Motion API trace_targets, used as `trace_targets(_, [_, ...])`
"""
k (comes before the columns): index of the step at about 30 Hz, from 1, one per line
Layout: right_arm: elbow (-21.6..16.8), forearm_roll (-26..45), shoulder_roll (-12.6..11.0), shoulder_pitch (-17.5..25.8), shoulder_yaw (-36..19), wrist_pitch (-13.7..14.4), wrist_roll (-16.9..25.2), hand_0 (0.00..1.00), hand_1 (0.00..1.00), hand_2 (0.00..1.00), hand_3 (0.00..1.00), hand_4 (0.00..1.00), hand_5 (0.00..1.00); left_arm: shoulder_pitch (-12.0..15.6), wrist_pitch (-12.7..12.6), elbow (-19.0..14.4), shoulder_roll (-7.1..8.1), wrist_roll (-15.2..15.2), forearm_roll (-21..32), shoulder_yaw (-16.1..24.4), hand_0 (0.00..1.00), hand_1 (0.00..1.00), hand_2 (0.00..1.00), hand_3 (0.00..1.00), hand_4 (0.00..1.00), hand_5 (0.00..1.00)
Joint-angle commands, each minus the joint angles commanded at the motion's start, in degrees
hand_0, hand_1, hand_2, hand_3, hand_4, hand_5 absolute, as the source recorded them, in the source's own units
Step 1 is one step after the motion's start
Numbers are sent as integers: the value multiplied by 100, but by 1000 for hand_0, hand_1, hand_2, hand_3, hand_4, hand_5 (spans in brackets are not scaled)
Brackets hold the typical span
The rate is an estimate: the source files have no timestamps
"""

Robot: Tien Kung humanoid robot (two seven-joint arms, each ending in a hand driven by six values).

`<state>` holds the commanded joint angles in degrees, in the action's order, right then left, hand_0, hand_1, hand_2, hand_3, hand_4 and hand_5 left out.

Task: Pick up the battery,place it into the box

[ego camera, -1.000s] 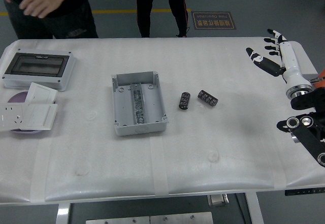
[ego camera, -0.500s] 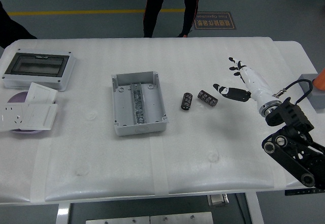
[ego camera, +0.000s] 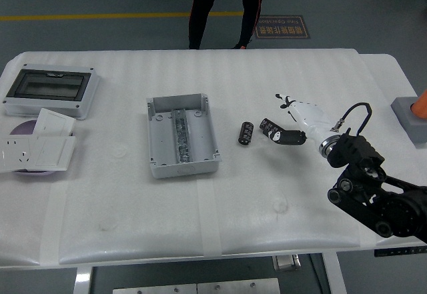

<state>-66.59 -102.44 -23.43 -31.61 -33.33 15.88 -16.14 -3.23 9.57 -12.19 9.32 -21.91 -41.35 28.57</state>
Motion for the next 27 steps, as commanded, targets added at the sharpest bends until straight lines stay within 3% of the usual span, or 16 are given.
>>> trace_targets(19, [505,28,130,-543,943,-49,-123,730,757,842,977,873,554,-38,-4,2,8,26,53,-38,603,657,568,544,578,393])
trace_targets(20, [524,34,129,-553,961,-48,-120,722,744,801,918,873,558,-39,-4,2,9,26,52,-36,603,657,568,544,578,392])
trace_targets(25, [594,59,129,-587,1055,-32,-108,722,744,801,918,873,558,-49,-10,2,13,35,44,-20,603,657,568,544,578,392])
trace_targets(26, [610,71,132,-593,1078,-27,-105,685,704,710,738,756,448,-51,-11,1,13,36,44,-17,604,657,569,544,577,391])
trace_targets(27, [623,82,136,-597,1096,-21,-102,685,704,710,738,756,448,-53,-12,1,13,36,40,-12,604,657,569,544,577,391])
